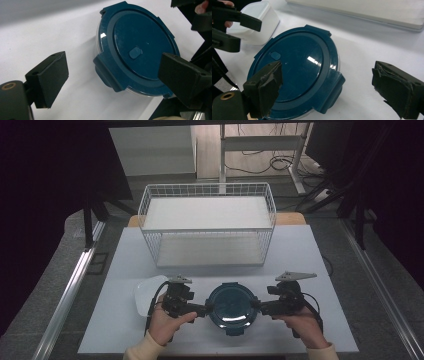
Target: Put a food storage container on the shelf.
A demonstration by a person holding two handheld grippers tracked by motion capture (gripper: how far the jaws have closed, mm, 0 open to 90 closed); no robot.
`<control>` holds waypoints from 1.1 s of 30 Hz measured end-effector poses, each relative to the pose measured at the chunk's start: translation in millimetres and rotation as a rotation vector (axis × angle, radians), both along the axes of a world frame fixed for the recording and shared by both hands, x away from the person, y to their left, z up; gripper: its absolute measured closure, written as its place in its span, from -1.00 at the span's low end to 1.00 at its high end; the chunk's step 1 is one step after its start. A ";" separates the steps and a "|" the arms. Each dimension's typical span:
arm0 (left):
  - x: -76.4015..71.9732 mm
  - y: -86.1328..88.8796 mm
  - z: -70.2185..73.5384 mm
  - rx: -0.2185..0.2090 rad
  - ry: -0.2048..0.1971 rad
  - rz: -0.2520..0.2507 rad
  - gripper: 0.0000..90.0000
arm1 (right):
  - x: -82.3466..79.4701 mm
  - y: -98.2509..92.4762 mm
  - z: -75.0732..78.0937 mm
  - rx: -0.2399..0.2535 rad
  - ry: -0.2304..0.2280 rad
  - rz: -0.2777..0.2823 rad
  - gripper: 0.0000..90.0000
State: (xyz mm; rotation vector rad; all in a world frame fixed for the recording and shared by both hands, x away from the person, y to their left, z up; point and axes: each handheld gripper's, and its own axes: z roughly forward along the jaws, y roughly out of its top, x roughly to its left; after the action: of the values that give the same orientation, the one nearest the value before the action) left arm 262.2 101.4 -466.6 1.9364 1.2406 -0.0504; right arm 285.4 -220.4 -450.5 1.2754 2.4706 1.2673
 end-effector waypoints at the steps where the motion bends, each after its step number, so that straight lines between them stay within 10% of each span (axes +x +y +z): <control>1: 0.0 0.0 0.0 0.000 0.000 0.000 -0.79 | 0.0 0.0 0.0 0.000 0.000 0.000 -0.80; 19: -4.1 -8.6 5.9 -0.038 -0.030 -0.006 -0.81 | -2.0 8.2 -6.0 0.035 0.059 0.008 -0.83; 33: 0.2 -24.5 -17.6 -0.059 0.083 -0.004 -0.83 | -2.9 10.6 -22.9 0.054 0.139 -0.026 -0.88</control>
State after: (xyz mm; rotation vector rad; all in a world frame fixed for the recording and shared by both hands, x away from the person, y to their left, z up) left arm 262.4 76.9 -484.2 1.9023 1.2749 -0.1692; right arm 282.6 -209.8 -473.4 1.4507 2.5189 1.2893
